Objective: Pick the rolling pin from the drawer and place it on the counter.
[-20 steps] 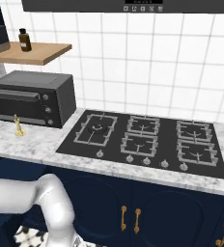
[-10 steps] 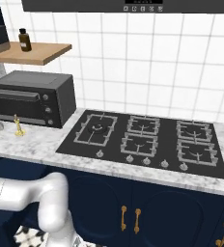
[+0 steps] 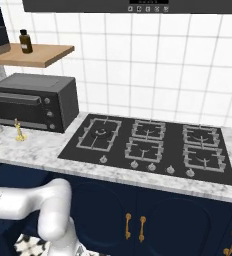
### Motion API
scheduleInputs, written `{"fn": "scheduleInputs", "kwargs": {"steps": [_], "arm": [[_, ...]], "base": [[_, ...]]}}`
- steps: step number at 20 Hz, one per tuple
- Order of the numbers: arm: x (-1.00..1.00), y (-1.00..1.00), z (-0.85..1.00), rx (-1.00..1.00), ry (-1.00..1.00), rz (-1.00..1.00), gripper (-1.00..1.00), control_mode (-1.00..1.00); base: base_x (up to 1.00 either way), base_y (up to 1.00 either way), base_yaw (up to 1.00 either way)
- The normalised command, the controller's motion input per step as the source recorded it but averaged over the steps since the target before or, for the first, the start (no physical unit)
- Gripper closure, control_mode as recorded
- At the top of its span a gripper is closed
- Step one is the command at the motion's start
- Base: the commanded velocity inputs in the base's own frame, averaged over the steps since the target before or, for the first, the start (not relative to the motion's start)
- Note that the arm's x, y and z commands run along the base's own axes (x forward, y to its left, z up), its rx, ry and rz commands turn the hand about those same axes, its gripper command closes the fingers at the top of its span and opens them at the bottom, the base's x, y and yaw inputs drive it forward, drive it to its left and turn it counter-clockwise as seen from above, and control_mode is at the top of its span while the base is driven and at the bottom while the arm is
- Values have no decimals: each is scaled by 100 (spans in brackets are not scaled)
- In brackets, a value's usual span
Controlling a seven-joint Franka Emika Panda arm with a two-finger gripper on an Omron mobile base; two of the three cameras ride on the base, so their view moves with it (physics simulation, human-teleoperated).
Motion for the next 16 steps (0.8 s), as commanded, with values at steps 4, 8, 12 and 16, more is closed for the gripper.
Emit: {"fn": "scheduleInputs", "kwargs": {"steps": [4, 8, 12, 16], "arm": [[-100, -100, -5, 1, -20, 0, -100, -100], [-100, -100, 0, 6, -22, 0, -100, -100], [-71, -100, 49, 25, -20, -3, -100, -100], [-24, -100, 99, 43, -18, -6, -100, -100]], "base": [[0, 0, 0], [0, 0, 0], [0, 0, 0], [0, 0, 0]]}}
